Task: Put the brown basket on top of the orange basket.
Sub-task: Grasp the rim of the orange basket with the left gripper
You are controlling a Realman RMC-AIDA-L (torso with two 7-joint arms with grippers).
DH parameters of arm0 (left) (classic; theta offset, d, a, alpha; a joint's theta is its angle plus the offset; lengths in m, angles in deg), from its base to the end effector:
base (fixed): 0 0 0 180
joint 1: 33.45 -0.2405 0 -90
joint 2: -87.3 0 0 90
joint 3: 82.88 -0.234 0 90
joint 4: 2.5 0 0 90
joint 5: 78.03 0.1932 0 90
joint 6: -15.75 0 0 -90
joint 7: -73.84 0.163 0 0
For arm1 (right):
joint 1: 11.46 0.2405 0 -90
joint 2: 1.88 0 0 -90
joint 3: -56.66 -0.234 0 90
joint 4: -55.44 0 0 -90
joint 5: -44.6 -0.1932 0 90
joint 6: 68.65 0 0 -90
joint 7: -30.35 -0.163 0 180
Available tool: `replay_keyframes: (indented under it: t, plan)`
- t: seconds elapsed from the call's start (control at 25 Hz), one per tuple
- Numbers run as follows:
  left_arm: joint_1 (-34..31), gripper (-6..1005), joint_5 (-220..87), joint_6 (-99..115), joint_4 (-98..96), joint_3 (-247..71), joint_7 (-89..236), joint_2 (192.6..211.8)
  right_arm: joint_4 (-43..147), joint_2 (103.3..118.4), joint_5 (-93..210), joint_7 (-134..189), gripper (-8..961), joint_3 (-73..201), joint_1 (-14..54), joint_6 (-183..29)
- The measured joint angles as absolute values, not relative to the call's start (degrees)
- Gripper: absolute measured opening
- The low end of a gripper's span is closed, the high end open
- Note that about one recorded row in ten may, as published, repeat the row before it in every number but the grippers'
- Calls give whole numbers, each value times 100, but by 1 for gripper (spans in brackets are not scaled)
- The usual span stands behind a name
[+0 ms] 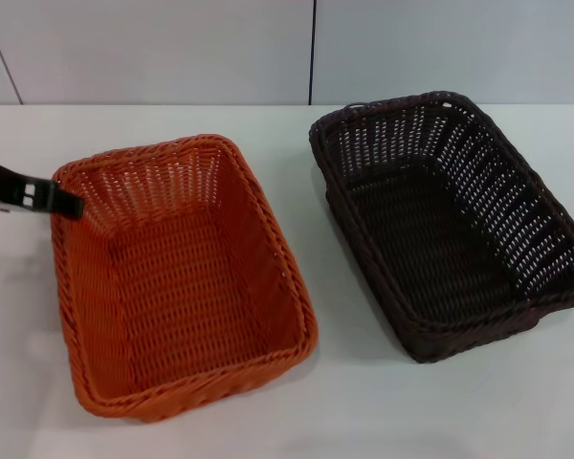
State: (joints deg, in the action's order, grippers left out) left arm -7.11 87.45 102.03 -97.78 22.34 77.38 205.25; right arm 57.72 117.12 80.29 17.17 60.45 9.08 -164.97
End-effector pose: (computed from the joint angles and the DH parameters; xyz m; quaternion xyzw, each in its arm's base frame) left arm -0.2041 0.3471 0.0818 -0.7472 -0.5045 0.1026 0.4202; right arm 0.3569 0.2432 0.1428 -0.3325 0.1828 0.3695 0.8482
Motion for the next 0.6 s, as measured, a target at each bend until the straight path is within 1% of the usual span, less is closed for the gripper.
replay_keyframes:
  t: [0.28,0.6]
  plan:
    - [-538,822,8746,10156,-9204,2078,7594,20531,5761,11712,8029,1720,788,6044,919,-16447]
    - [-484,811,8747,9980,-8798,2080,7552,20534,5754,11712,8028,1723,788,6043,887,-16444]
